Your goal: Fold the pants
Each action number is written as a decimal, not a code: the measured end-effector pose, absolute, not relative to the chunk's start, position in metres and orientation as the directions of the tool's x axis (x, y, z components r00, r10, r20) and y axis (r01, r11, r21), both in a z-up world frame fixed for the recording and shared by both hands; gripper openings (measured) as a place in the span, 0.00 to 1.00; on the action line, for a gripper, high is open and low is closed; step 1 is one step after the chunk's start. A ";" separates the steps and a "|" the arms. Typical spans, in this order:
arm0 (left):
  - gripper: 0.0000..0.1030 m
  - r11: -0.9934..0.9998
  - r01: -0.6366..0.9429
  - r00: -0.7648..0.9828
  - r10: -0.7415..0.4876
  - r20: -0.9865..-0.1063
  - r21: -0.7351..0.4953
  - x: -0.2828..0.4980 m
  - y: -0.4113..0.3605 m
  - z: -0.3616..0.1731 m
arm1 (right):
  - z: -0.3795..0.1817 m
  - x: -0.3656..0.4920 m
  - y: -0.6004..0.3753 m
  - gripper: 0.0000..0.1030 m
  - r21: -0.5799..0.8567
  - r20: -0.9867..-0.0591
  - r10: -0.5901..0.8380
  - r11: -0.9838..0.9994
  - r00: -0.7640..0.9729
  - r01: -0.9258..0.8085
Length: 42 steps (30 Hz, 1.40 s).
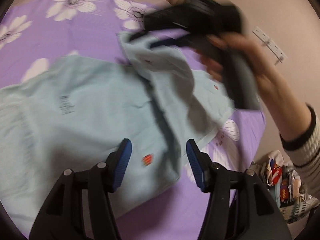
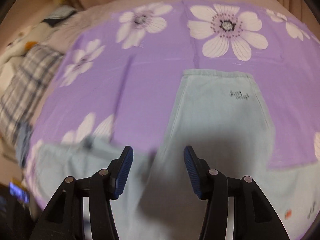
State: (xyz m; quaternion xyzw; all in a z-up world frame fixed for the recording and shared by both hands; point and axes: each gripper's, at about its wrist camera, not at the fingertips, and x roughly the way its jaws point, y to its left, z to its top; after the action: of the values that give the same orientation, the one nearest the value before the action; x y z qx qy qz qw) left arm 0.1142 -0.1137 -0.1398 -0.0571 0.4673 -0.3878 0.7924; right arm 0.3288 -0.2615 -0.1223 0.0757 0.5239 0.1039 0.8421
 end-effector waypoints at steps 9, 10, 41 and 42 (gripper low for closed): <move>0.12 0.701 0.624 0.256 -0.601 -0.757 -0.346 0.103 -0.157 -0.152 | -0.167 0.375 -0.241 0.23 0.007 -0.921 0.018 0.999 0.388 -0.032; 0.10 0.698 0.626 0.250 -0.602 -0.758 -0.348 0.102 -0.159 -0.152 | -0.166 0.373 -0.240 0.06 -0.025 -0.912 -0.004 0.999 0.410 -0.046; 0.13 0.720 0.689 0.356 -0.435 -0.827 -0.082 0.083 -0.180 -0.154 | -0.180 0.098 -0.521 0.43 0.742 -0.545 0.109 0.523 0.831 0.419; 0.11 0.718 0.693 0.362 -0.434 -0.825 -0.074 0.083 -0.181 -0.154 | -0.180 0.100 -0.524 0.43 0.741 -0.549 0.098 0.515 0.830 0.430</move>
State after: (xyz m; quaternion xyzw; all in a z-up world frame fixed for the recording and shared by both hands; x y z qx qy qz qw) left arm 0.0828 -0.1813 -0.1540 0.1448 0.4458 -0.3468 0.8124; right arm 0.0998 -0.5238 -0.1802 0.4819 0.2740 -0.1002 0.8262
